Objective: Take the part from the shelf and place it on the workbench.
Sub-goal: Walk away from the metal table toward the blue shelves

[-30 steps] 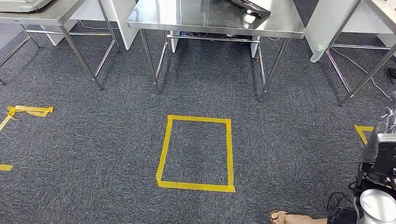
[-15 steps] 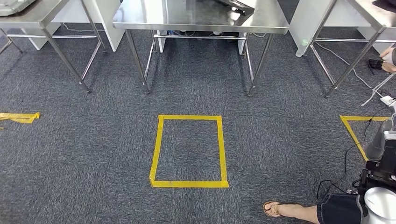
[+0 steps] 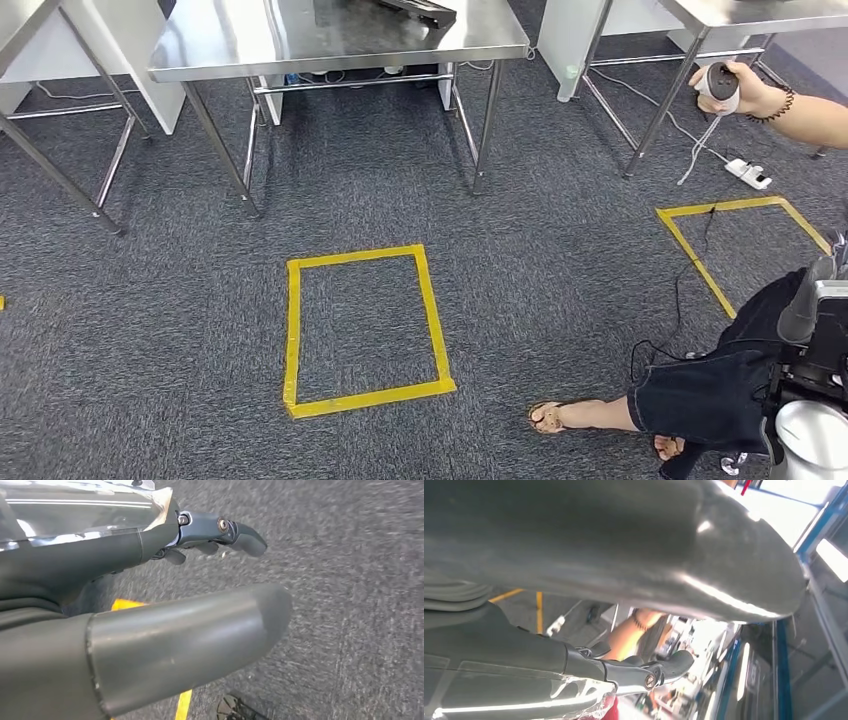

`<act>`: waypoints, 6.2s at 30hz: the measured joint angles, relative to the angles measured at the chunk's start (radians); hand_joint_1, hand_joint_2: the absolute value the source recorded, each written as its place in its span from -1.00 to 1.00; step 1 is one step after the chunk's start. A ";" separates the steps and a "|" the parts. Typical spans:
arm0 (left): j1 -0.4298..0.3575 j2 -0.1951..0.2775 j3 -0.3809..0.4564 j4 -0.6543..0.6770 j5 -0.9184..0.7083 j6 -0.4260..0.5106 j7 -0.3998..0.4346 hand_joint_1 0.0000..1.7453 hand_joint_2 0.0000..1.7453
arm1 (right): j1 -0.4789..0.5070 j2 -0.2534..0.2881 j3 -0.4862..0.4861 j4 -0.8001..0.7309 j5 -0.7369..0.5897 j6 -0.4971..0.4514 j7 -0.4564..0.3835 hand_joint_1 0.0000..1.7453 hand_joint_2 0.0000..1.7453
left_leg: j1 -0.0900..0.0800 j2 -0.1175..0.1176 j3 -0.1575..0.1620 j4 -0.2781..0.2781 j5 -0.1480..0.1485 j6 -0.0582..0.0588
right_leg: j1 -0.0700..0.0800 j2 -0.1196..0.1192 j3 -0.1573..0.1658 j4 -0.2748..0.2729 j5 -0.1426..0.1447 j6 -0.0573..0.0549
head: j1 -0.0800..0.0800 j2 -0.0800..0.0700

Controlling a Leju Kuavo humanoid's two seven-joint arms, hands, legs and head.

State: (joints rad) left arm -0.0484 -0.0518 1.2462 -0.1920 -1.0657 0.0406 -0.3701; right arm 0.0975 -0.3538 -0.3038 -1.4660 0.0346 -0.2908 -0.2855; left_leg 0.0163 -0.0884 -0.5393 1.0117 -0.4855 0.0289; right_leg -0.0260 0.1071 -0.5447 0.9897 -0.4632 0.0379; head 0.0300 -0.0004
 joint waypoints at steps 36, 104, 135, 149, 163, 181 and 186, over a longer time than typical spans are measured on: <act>-0.003 0.000 0.000 -0.001 -0.028 0.002 -0.002 -1.00 -1.00 | 0.079 0.051 -0.076 -0.069 0.033 0.012 0.025 -1.00 -1.00 | 0.006 0.067 0.007 -0.008 -0.010 0.013 | -0.006 -0.046 -0.077 0.080 -0.024 0.030 | 0.004 0.000; -0.010 0.003 -0.013 -0.001 -0.037 -0.001 0.010 -1.00 -1.00 | 0.055 0.070 -0.139 -0.050 0.031 0.056 0.016 -1.00 -1.00 | -0.005 0.167 0.005 0.002 -0.023 0.018 | -0.004 -0.129 -0.114 0.171 -0.041 0.043 | 0.004 0.000; -0.008 -0.019 -0.012 -0.002 -0.036 0.009 0.010 -1.00 -1.00 | 0.026 0.350 -0.274 0.368 0.269 -0.041 -0.075 -1.00 -1.00 | -0.008 0.165 -0.001 0.007 -0.021 0.020 | 0.004 -0.136 -0.101 0.149 -0.038 0.035 | 0.004 0.000; 0.007 -0.032 -0.006 -0.001 -0.044 0.020 0.015 -1.00 -1.00 | -0.117 0.319 -0.459 0.893 0.517 -0.267 -0.136 -1.00 -1.00 | 0.043 0.080 -0.069 0.241 -0.153 -0.046 | 0.012 -0.060 -0.013 0.008 0.009 -0.023 | -0.008 0.000; -0.029 -0.109 0.011 0.021 -0.038 0.041 0.048 -1.00 -1.00 | -0.084 0.236 -0.541 0.865 0.471 -0.213 -0.286 -1.00 -1.00 | 0.090 0.175 -0.004 0.107 -0.091 -0.121 | 0.103 -0.115 -0.200 0.447 -0.176 -0.047 | 0.120 0.000; -0.024 -0.067 0.038 0.021 0.013 0.083 -0.008 -1.00 -1.00 | -0.178 0.208 -0.514 0.679 0.298 -0.015 -0.015 -1.00 -1.00 | 0.046 0.179 -0.047 0.195 -0.161 0.055 | 0.138 -0.182 0.061 0.104 -0.080 0.231 | 0.096 0.000; 0.033 -0.134 0.066 0.046 0.024 0.172 0.102 -1.00 -1.00 | -0.216 0.176 -0.511 0.881 0.283 -0.142 -0.040 -1.00 -1.00 | 0.103 0.171 -0.144 0.293 -0.189 -0.059 | 0.167 -0.214 -0.054 0.277 -0.135 0.282 | 0.162 -0.001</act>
State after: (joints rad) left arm -0.0157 -0.1858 1.3120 -0.1462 -1.0413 0.2131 -0.2676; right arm -0.1181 -0.1779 -0.8152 -0.5846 0.3175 -0.4328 -0.3252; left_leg 0.1193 0.0824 -0.6836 1.3047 -0.6748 -0.0305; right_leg 0.1407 -0.1066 -0.5990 1.2666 -0.5984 0.3197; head 0.1919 -0.0011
